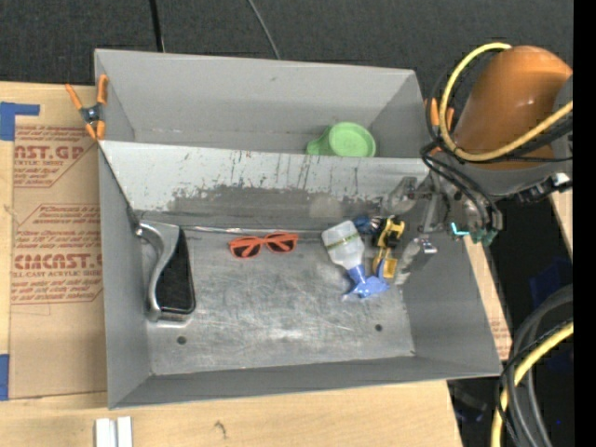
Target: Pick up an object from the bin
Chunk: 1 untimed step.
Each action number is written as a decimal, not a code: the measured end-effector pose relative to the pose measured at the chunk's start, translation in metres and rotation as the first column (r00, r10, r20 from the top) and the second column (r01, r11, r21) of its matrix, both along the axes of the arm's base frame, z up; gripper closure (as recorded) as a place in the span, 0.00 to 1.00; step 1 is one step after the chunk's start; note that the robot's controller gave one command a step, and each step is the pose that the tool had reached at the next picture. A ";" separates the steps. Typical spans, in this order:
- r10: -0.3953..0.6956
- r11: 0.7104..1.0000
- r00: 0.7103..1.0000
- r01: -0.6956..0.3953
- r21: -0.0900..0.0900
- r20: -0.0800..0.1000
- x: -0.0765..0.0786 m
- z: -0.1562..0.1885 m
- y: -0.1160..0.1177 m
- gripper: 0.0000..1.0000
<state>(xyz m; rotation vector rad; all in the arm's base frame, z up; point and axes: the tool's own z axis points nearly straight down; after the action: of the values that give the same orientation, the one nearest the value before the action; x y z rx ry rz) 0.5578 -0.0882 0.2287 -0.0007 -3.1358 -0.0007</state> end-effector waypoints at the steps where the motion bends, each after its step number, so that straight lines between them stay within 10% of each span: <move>1: 0.001 1.000 1.000 -0.001 -0.001 0.008 0.002 0.005 0.000 0.00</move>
Offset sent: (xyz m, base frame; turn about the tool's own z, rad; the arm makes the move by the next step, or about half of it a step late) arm -0.0379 -0.0078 -0.1587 0.0496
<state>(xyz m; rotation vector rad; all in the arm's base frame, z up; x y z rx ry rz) 0.5593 -0.0877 0.2335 0.0012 -3.1440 0.0009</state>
